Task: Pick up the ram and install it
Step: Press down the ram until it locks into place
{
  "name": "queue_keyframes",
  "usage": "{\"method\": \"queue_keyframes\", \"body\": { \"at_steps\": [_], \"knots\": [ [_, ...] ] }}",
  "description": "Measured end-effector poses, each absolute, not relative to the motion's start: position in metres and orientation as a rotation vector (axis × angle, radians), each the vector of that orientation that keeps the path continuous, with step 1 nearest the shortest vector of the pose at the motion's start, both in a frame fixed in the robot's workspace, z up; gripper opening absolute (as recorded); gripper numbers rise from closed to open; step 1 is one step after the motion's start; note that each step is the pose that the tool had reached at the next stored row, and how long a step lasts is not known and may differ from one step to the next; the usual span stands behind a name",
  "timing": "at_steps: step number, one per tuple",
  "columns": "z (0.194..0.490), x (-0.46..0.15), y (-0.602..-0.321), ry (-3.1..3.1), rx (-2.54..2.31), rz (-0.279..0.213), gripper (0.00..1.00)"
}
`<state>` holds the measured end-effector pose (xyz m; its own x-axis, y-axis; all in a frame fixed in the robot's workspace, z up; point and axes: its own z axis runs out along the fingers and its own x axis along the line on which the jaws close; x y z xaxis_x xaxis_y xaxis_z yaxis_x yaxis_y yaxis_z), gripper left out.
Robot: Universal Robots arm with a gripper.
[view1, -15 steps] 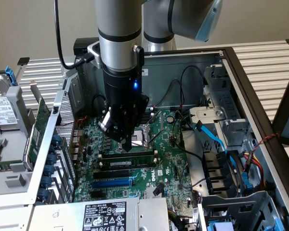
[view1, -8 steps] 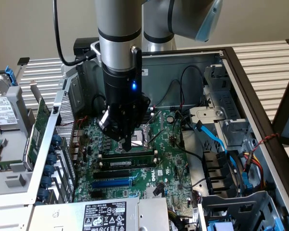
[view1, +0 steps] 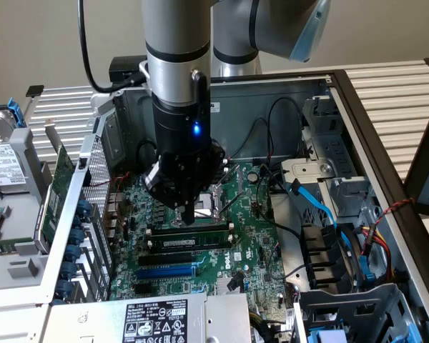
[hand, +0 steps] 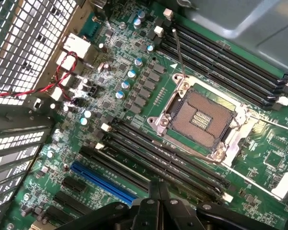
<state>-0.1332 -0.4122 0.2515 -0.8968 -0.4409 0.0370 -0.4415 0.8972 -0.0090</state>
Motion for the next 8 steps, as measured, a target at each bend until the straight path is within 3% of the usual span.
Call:
{"method": "queue_keyframes", "body": {
  "at_steps": [8],
  "knots": [
    [0.2515,-0.1333,-0.4122,-3.054,0.564,0.035,0.1]
  ]
}}
